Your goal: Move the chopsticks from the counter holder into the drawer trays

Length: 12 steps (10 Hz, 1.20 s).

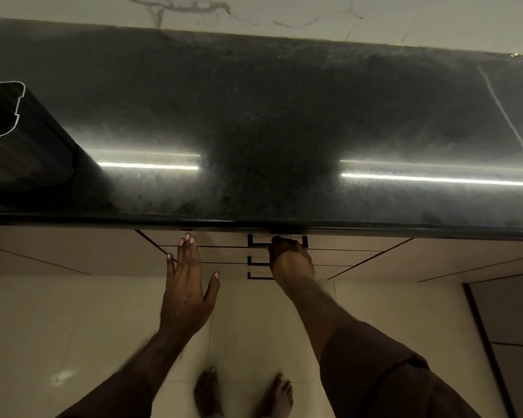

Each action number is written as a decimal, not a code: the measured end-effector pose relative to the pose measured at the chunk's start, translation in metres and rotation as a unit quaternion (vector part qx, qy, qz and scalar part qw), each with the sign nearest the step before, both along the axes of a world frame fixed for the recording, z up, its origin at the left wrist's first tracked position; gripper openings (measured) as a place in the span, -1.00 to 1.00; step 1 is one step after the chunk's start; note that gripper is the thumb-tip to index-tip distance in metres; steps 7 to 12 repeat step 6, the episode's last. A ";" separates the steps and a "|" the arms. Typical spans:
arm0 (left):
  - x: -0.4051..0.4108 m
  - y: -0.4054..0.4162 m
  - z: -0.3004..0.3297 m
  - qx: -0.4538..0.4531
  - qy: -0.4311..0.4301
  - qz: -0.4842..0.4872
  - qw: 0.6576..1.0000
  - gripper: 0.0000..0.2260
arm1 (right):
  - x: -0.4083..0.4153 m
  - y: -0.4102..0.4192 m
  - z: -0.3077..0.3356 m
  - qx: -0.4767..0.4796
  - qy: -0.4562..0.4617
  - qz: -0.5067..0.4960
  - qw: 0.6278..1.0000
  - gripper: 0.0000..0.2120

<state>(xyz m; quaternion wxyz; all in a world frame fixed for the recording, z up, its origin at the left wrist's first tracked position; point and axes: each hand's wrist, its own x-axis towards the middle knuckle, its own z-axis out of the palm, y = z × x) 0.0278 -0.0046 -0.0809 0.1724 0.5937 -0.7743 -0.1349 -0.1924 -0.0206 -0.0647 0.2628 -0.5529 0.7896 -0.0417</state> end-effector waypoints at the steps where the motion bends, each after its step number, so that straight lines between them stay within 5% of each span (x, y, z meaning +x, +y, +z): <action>1: 0.000 0.003 0.004 0.016 -0.011 -0.011 1.000 -0.29 | -0.003 0.012 0.010 -0.044 0.025 0.031 0.998 -0.82; 6: 0.006 0.011 0.047 -0.043 0.001 -0.069 0.997 -0.33 | -0.006 0.030 0.057 -0.158 0.020 0.017 0.987 -0.75; 12: 0.006 0.011 0.047 -0.043 0.001 -0.069 0.997 -0.33 | -0.006 0.030 0.057 -0.158 0.020 0.017 0.987 -0.75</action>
